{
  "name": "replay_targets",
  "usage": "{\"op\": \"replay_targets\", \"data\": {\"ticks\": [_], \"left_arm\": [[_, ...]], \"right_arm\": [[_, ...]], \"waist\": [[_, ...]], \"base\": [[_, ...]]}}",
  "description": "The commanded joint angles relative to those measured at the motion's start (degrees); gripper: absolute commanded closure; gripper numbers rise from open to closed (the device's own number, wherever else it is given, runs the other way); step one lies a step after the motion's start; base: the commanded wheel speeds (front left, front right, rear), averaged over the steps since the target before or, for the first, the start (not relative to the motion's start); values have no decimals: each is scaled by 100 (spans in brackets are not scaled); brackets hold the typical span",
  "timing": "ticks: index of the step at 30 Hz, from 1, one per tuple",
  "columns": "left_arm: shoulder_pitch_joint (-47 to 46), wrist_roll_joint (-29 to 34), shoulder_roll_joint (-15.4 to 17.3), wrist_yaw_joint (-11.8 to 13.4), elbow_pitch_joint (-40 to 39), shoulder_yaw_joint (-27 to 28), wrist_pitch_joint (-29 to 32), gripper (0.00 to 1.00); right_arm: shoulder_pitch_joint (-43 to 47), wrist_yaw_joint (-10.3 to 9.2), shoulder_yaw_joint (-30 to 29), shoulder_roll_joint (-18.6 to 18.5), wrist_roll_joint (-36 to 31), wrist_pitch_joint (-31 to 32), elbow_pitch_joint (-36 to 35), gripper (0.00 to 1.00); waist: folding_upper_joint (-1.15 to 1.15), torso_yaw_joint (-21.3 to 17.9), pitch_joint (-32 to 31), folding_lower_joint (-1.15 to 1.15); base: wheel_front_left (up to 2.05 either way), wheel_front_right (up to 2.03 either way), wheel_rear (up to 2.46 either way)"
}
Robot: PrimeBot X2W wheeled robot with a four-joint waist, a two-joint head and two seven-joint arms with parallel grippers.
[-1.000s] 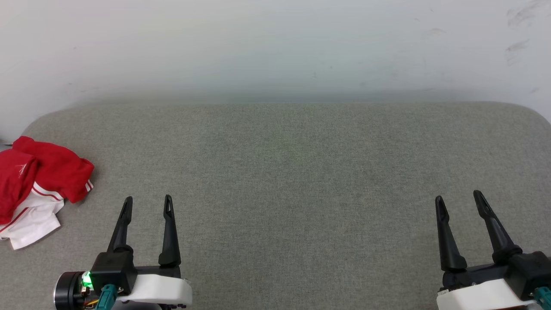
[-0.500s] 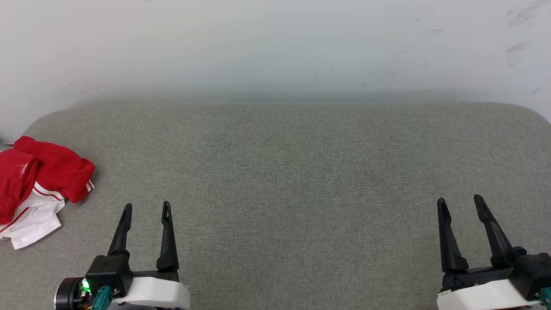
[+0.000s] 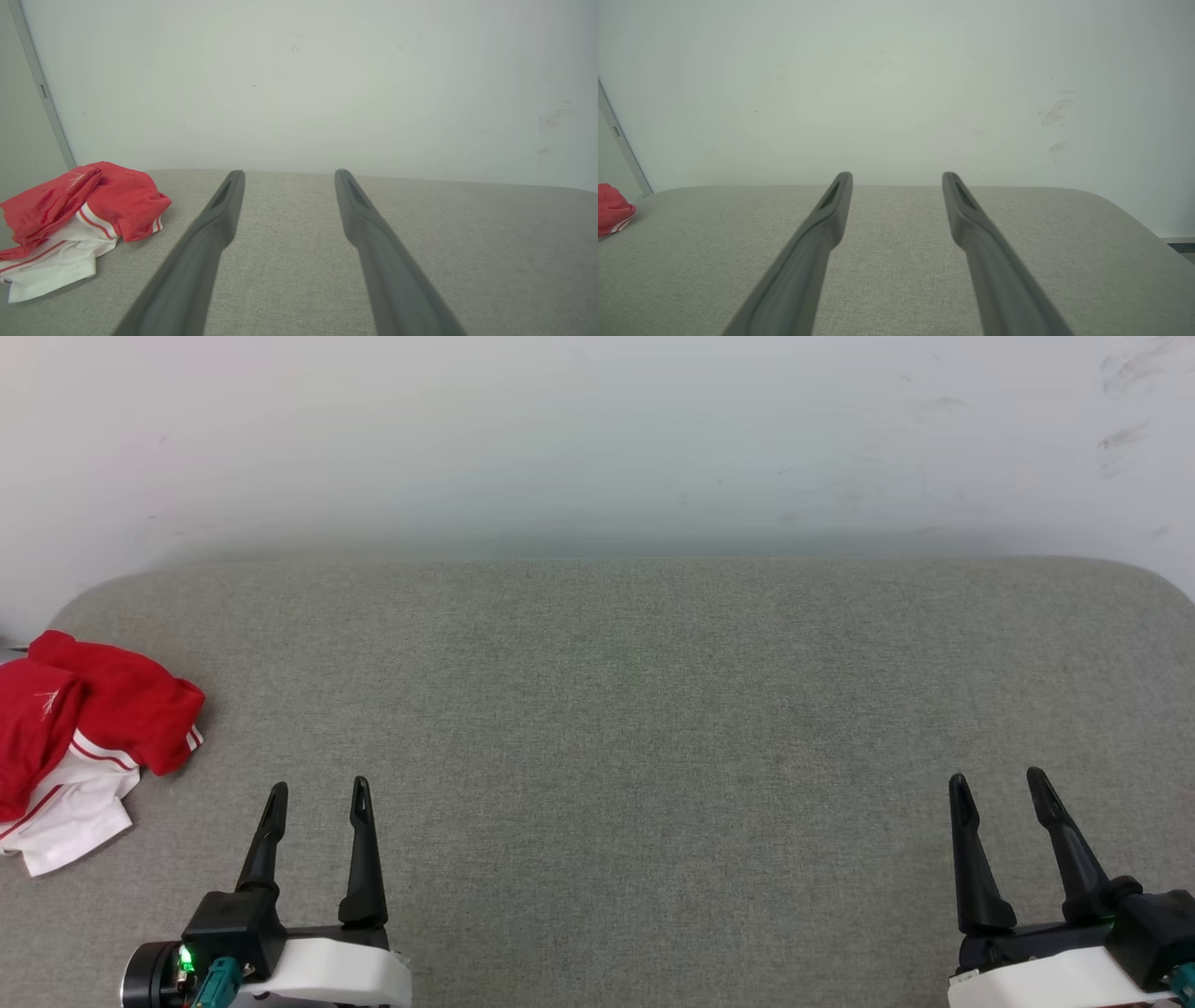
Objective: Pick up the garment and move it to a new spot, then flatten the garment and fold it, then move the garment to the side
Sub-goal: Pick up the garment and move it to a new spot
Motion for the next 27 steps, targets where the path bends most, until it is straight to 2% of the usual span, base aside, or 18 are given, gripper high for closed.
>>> {"op": "replay_targets", "data": {"ticks": [1,15,27], "left_arm": [[36,-16,-11,-11,8,9,-15,0],[-10,-46,-10,15,4,10,-16,0],[-44,-111,-10,-8,13,119,-16,0]], "right_arm": [[25,-3,6,1,11,-16,4,0],[50,-3,13,1,-11,-15,4,0],[103,-3,38,1,-3,-15,-22,0]], "waist": [[0,0,2,0],[0,87,-1,0],[0,730,27,0]], "base": [[0,0,0],[0,0,0],[0,0,0]]}}
